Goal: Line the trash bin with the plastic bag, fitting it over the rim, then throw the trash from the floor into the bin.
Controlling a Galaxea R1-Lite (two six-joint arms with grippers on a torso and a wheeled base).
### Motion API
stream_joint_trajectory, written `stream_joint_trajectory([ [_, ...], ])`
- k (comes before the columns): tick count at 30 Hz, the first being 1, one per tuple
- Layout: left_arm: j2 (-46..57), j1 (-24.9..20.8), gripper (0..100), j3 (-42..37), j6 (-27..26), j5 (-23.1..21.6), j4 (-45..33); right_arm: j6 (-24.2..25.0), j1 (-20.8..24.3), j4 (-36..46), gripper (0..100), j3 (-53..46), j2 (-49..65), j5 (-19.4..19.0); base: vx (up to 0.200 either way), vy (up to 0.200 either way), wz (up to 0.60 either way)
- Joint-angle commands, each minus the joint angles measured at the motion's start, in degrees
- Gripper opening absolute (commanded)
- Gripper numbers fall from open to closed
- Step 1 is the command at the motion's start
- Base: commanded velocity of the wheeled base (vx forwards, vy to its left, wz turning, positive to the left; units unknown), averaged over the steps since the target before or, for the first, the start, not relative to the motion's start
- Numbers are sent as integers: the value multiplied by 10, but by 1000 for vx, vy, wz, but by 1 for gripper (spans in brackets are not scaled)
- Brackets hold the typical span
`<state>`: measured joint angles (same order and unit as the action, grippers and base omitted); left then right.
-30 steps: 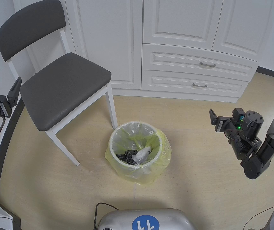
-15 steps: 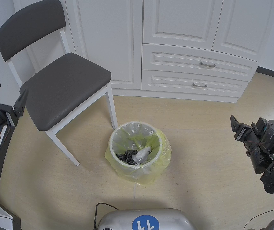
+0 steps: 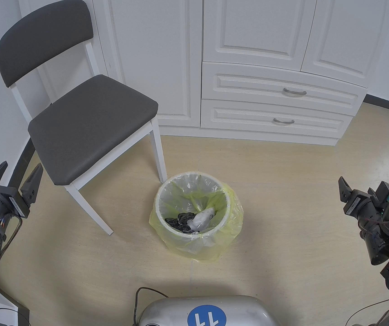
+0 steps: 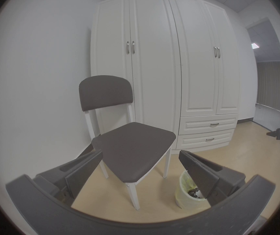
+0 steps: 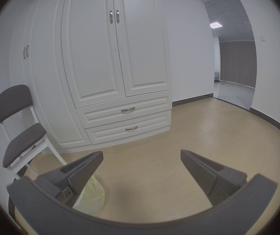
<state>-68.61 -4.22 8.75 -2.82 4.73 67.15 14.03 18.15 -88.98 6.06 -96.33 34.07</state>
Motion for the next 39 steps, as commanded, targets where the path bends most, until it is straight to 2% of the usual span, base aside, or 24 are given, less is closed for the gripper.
stream_joint_trajectory([
  [1, 25, 6, 100, -38, 28, 0, 0, -28, 46, -10, 100, -61, 93, 13, 0, 0, 0],
  [4, 42, 6, 100, -54, 41, 0, 0, -62, 52, -10, 100, -61, 130, 51, 0, 0, 0],
  [9, 76, 4, 100, -82, 67, -1, -1, -110, 52, -10, 100, -61, 187, 60, 0, 0, 0],
  [12, 93, 6, 100, -88, 73, 0, -10, -111, 52, -1, 100, -61, 224, 62, 0, 0, 0],
  [18, 180, 6, 100, -88, 82, -1, -96, -110, 52, 163, 100, -61, 381, 59, 0, 0, 0],
  [21, 242, 3, 100, -84, 81, -4, -173, -108, 52, 275, 100, -61, 471, 54, 0, 0, 0],
  [22, 248, 2, 100, -83, 81, -4, -180, -107, 51, 283, 100, -61, 477, 52, 0, 0, 0],
  [24, 298, 0, 100, -73, 83, -3, -243, -91, 32, 332, 100, -61, 526, 50, 0, 0, 0],
  [27, 322, 0, 100, -67, 84, -3, -272, -80, 16, 342, 100, -61, 548, 50, 0, 0, 0],
  [28, 365, 0, 100, -52, 88, -3, -323, -67, -8, 351, 100, -61, 588, 51, 0, 0, 0],
  [31, 406, 0, 100, -34, 89, -2, -375, -60, -38, 363, 100, -61, 613, 50, 0, 0, 0],
  [35, 436, 0, 100, -23, 89, -2, -408, -63, -69, 367, 100, -61, 635, 50, 0, 0, 0],
  [37, 465, 0, 100, -23, 90, -2, -432, -74, -102, 370, 100, -61, 678, 46, 0, 0, 0],
  [39, 478, 1, 100, -23, 91, 0, -444, -78, -115, 384, 100, -61, 704, 42, 0, 0, 0],
])
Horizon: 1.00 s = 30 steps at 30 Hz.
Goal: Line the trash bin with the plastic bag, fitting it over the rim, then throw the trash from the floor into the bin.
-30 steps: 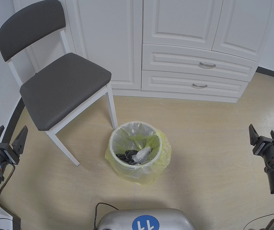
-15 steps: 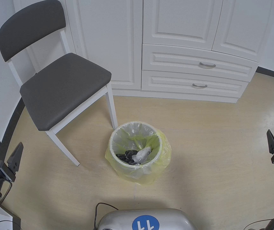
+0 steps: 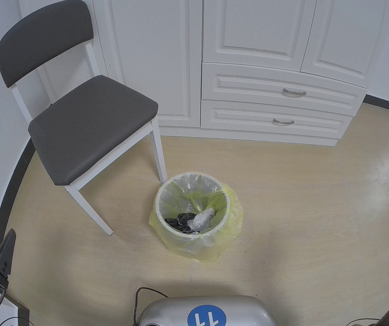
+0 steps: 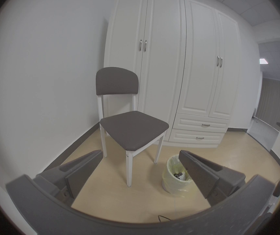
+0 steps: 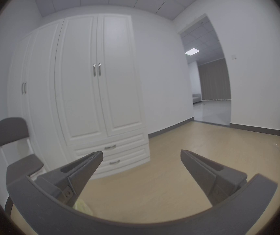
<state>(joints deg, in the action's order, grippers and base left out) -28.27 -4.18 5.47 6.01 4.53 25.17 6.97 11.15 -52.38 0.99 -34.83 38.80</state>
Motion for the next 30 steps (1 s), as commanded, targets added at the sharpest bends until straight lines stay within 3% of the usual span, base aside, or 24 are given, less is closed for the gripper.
stream_joint_trajectory([
  [1, 81, 1, 100, 9, 3, 2, -31, -9, -55, 33, 100, -10, 108, -10, 0, 0, 0],
  [4, 90, 1, 100, 10, 8, 2, -37, -13, -69, 57, 100, -10, 137, -36, 0, 0, 0],
  [6, 96, 1, 100, 21, 21, 4, -43, -35, -98, 129, 100, -8, 214, -109, 0, 0, 0],
  [7, 96, 1, 100, 22, 22, 5, -43, -36, -100, 134, 100, -8, 218, -113, 0, 0, 0],
  [8, 96, 5, 100, 31, 30, 7, -44, -46, -113, 199, 100, 2, 266, -151, 0, 0, 0],
  [10, 102, 7, 100, 41, 34, 9, -56, -47, -126, 280, 100, 24, 312, -182, 0, 0, 0],
  [11, 111, 8, 100, 51, 34, 9, -72, -45, -119, 343, 100, 45, 338, -188, 0, 0, 0],
  [14, 136, 10, 100, 73, 34, 8, -124, -31, -112, 401, 100, 79, 348, -184, 0, 0, 0],
  [19, 177, 9, 100, 100, 33, 6, -196, -25, -112, 403, 100, 96, 348, -186, 0, 0, 0],
  [25, 198, 10, 100, 99, 33, 8, -203, -28, -112, 402, 100, 96, 348, -192, 0, 0, 0],
  [30, 235, 20, 100, 102, -12, 8, -225, -27, -112, 402, 100, 92, 348, -220, 0, 0, 0],
])
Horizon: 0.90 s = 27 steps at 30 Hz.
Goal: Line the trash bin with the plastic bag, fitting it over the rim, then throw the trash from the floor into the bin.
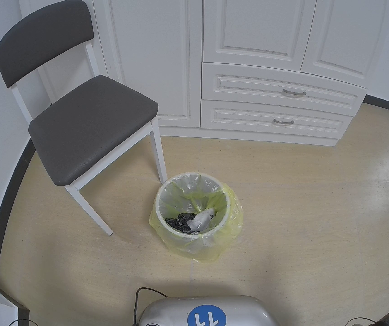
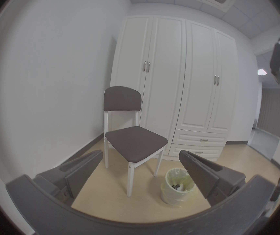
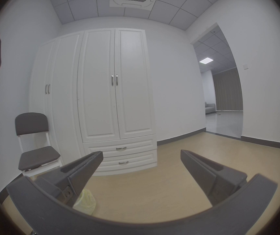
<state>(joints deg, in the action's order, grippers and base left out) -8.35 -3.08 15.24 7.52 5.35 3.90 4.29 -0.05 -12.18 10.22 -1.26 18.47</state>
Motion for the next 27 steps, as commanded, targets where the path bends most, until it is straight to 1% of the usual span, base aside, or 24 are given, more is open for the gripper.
stream_joint_trajectory([
  [1, 38, 13, 100, 3, -32, -1, -14, -1, 0, 0, 100, 1, 13, -23, 0, 0, 0],
  [4, 60, 30, 100, -4, -35, -7, -17, -10, 0, -1, 100, 2, 13, -41, 0, 0, 0],
  [7, 84, 31, 100, -22, -45, -11, -15, -34, 0, -2, 100, 4, 13, -49, 0, 0, 0],
  [9, 84, 31, 100, -21, -53, -15, -14, -38, 0, -3, 100, 6, 13, -53, 0, 0, 0],
  [13, 84, 31, 100, -16, -63, -18, 0, -48, 0, -3, 100, 22, 13, -92, 0, 0, 0],
  [15, 84, 31, 100, -19, -70, -17, 15, -53, 0, -4, 100, 26, 13, -101, 0, 0, 0],
  [17, 84, 31, 100, -33, -102, -17, 56, -55, 0, -4, 100, 32, 13, -109, 0, 0, 0],
  [19, 84, 31, 100, -49, -118, -17, 97, -56, 0, -5, 100, 34, 13, -109, 0, 0, 0],
  [22, 84, 31, 100, -75, -124, -19, 145, -56, 0, -23, 100, 32, 13, -114, 0, 0, 0],
  [27, 84, 31, 100, -126, -124, -18, 176, -53, 0, -91, 100, 8, 13, -118, 0, 0, 0],
])
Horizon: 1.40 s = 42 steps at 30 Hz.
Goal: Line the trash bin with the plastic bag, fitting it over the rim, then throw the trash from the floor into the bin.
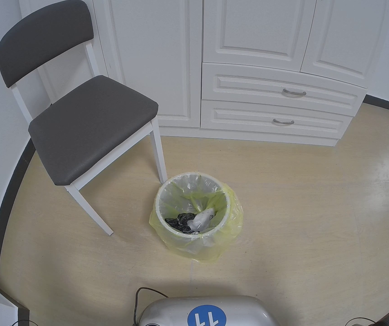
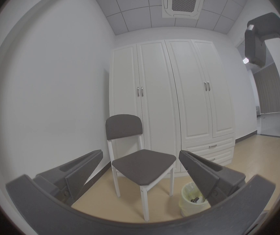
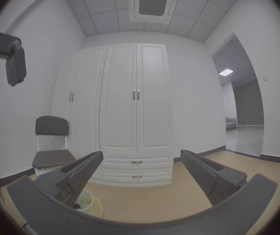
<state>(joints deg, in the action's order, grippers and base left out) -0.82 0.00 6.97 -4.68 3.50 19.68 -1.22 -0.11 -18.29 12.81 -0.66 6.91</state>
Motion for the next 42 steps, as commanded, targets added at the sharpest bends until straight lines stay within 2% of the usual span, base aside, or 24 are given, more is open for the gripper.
stream_joint_trajectory([
  [1, 8, 0, 100, -50, -2, 0, 23, 3, 0, -40, 100, -23, 7, -1, 0, 0, 0],
  [6, 8, 0, 100, -70, -2, 0, 22, 3, 0, -129, 100, -60, 7, 2, 0, 0, 0],
  [9, 8, 0, 100, -70, -3, 0, 1, 3, 0, -147, 100, -73, 7, 7, 0, 0, 0],
  [11, 8, 0, 100, -70, -2, 2, -61, 0, 0, -166, 100, -93, 7, 21, 0, 0, 0],
  [15, 8, 0, 100, -70, 1, 5, -147, -11, 0, -206, 100, -126, 7, 21, 0, 0, 0],
  [20, 8, 0, 100, -70, 13, 1, -157, -11, 0, -218, 100, -128, 7, 25, 0, 0, 0],
  [22, 8, 1, 100, -70, 19, -6, -166, -11, 0, -218, 100, -128, 7, 33, 0, 0, 0],
  [25, 8, 1, 100, -70, 46, -48, -199, -9, 0, -218, 100, -128, 7, 61, 0, 0, 0],
  [35, 8, 1, 100, -69, 44, -49, -206, -16, 0, -203, 100, -128, 7, 57, 0, 0, 0],
  [40, 8, 0, 100, -69, 44, -49, -206, -26, 0, -140, 100, -128, 7, 35, 0, 0, 0],
  [42, 8, 1, 100, -69, 45, -49, -206, -26, 0, -64, 100, -128, 7, 32, 0, 0, 0],
])
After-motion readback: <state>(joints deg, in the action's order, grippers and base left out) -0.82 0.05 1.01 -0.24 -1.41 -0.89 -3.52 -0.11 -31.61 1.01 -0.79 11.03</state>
